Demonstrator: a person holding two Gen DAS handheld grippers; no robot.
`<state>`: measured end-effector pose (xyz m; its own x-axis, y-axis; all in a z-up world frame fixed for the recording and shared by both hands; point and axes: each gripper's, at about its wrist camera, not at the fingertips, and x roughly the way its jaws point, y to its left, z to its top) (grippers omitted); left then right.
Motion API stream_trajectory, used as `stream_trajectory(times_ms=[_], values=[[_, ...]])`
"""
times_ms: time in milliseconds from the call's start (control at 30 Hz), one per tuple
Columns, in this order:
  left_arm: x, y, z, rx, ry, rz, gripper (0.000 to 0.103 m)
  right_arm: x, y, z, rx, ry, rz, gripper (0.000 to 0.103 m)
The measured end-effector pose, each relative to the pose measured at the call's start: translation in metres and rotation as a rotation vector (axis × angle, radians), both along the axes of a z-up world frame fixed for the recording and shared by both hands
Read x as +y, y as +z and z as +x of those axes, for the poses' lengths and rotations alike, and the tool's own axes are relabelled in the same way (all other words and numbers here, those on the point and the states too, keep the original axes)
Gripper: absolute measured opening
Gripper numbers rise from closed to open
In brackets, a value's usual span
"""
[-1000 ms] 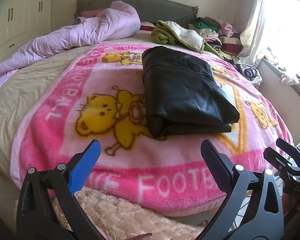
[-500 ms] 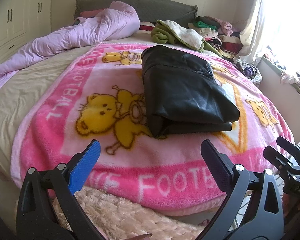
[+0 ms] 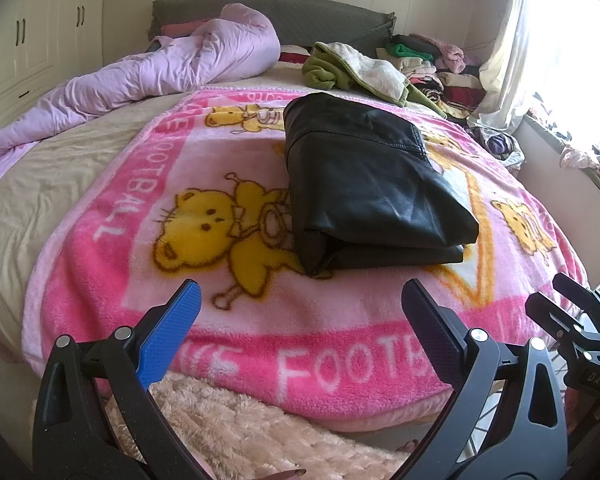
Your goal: Fold large clothes
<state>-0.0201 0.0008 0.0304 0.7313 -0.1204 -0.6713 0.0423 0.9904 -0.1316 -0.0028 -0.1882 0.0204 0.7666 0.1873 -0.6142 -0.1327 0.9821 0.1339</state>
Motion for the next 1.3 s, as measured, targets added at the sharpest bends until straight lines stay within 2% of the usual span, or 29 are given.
stream_trajectory(times_ms=[867,1000,1100,1200,1300], values=[[-0.002,0.000,-0.001,0.001,-0.002,0.007,0.094,0.000,-0.001,-0.001,-0.002,-0.001,-0.006,0.099],[0.007,-0.001,0.001,0.003,0.019,0.034,0.094,-0.005,-0.002,-0.003,-0.003,-0.018,-0.005,0.099],[0.025,-0.005,0.006,0.015,0.043,0.039,0.094,-0.018,-0.004,-0.003,-0.003,-0.067,0.000,0.099],[0.070,-0.009,0.017,0.042,0.117,0.030,0.094,-0.052,-0.010,-0.003,0.007,-0.185,0.018,0.099],[0.143,-0.012,0.036,0.082,0.231,-0.005,0.094,-0.112,-0.020,-0.010,0.031,-0.368,0.058,0.099]])
